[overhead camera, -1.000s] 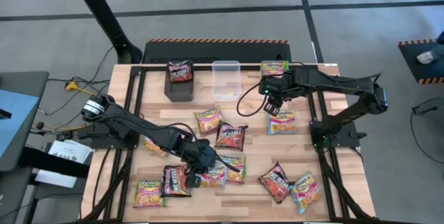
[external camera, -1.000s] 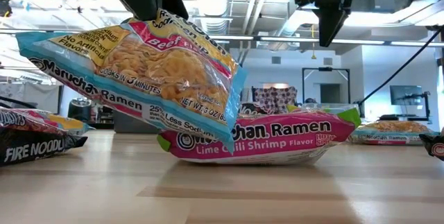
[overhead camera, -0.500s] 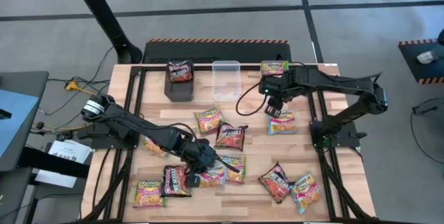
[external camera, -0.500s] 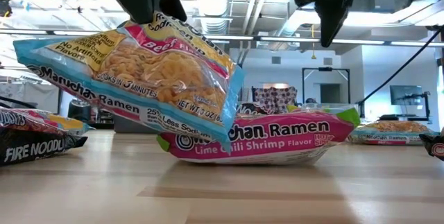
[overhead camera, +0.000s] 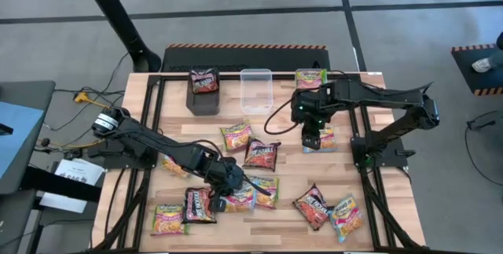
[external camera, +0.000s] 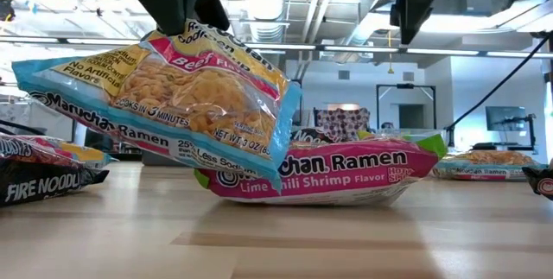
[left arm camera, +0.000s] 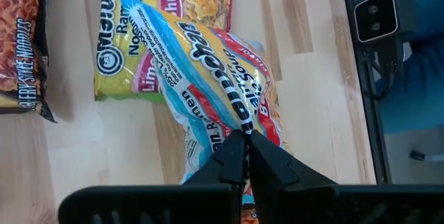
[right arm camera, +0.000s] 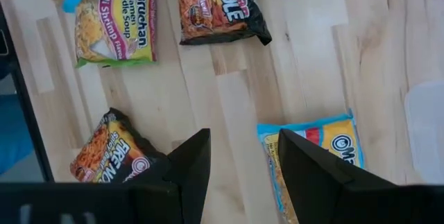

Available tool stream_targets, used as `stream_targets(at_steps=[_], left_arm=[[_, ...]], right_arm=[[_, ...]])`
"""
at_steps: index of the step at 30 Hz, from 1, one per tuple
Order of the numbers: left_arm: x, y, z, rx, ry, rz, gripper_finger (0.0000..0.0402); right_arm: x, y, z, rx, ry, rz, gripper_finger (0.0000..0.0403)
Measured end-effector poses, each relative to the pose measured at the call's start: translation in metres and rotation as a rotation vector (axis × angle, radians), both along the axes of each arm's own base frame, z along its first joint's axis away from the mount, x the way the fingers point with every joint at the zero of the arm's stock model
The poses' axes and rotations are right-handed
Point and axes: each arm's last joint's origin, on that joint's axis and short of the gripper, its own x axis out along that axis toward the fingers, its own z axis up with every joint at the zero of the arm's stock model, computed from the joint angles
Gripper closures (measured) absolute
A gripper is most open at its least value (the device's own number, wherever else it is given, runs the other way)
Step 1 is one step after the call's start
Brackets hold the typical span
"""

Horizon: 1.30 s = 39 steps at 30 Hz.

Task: Sort Maruchan noodles
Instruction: Put the bottom middle blue noodle pack into the left transparent bin

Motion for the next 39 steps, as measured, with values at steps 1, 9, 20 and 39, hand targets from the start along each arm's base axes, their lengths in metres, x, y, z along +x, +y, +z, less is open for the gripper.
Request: stream_targets(at_steps=[1, 9, 20, 39], left_arm=[[0.000, 0.000, 0.000, 0.002, -0.001, -0.003, 0.0401], [0.000, 0.001, 0.000, -0.002, 0.002, 0.002, 0.0401], [0.001, 0.004, 0.000, 0.000, 0.001, 0.012, 0.0401], [0.001, 0.004, 0.000, 0.006, -0.003, 0.002, 0.0401]], right_arm=[[0.000, 0.000, 0.000, -0.002, -0.001, 0.007, 0.0209], [0.002, 0.011, 0.000, -0.014, -0.010, 0.070, 0.0203], [0.008, 0.042, -0.001, -0.017, -0.047, 0.196, 0.0168], [0.028, 0.091, 0.013, -0.013, -0.369, 0.348, 0.0168]])
